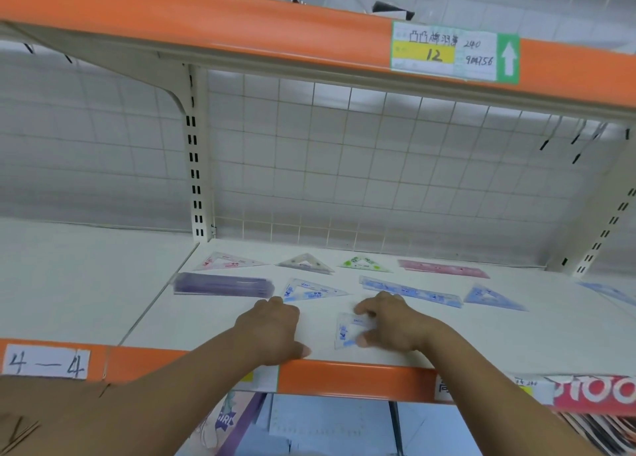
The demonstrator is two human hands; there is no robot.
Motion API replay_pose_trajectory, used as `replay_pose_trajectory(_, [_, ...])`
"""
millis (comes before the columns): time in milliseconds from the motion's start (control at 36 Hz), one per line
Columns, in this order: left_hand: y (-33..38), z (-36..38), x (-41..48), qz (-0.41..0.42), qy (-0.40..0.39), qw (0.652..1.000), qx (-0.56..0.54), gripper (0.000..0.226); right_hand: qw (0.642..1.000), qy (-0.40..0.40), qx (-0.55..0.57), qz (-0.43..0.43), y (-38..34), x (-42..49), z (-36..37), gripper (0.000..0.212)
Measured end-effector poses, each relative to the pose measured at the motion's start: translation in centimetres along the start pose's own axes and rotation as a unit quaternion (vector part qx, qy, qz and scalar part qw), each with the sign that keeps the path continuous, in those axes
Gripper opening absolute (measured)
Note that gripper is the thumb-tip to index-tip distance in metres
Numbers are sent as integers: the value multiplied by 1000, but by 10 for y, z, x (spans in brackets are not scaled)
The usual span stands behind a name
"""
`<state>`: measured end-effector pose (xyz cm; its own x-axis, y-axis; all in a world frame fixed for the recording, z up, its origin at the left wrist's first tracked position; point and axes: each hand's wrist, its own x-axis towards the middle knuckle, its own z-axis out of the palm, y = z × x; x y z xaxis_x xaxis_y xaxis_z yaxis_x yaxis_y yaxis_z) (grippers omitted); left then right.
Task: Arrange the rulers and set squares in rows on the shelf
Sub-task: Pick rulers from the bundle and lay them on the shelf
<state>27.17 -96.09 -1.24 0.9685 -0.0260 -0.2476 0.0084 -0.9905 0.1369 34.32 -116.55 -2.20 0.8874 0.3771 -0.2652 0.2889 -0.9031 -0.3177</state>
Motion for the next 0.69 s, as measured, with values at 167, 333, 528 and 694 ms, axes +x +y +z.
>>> replay_pose_trajectory(167, [-2,-1,-1,-1,-1,1000,-4,57,1000,-9,-10,7,0,0,-3,44])
replay_pose_trajectory(333, [-6,-2,-1,-5,2,1000,-1,59,1000,-4,-9,-5,-6,-1,-3,51])
replay_pose_trajectory(528, [-7,-3,-1,-3,2,1000,2,59,999,-21,-26,22,-9,0,-5,50])
replay_pose_trajectory(694, [-9,-4,-1,0,-1,1000,2,61,999,-4,-30,17,-11,0,-1,32])
